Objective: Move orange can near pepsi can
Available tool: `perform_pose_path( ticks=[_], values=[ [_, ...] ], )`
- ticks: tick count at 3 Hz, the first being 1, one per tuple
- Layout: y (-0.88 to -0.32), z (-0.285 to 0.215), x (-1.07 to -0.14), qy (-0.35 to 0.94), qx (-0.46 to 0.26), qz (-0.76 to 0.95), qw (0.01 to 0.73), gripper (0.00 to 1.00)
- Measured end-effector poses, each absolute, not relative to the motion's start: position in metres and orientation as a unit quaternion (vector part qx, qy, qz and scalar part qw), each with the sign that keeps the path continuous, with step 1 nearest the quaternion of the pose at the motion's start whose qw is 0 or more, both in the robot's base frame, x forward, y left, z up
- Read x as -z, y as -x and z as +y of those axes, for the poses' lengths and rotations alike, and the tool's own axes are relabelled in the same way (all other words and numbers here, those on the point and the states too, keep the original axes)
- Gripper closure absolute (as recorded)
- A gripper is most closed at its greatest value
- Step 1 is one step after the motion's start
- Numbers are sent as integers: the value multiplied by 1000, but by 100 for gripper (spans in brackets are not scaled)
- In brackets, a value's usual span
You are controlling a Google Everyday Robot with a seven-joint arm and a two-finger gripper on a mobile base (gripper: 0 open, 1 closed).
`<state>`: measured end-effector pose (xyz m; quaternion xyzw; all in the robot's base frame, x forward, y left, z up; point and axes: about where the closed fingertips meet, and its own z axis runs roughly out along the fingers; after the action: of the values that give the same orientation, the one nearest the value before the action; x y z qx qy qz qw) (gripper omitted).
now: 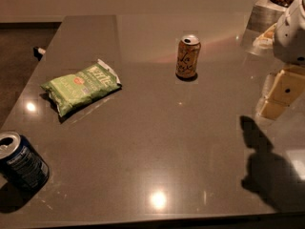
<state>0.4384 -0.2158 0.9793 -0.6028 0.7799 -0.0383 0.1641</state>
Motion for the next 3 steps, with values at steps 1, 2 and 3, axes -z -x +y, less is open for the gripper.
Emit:
perform_pose_path(
  ticks=[1,2,3],
  values=[
    [-438,-216,-979,603,38,780,164,0],
    [-451,-212,-979,597,32,783,173,0],
    [-472,-200,-975,588,17,788,182,0]
  ],
)
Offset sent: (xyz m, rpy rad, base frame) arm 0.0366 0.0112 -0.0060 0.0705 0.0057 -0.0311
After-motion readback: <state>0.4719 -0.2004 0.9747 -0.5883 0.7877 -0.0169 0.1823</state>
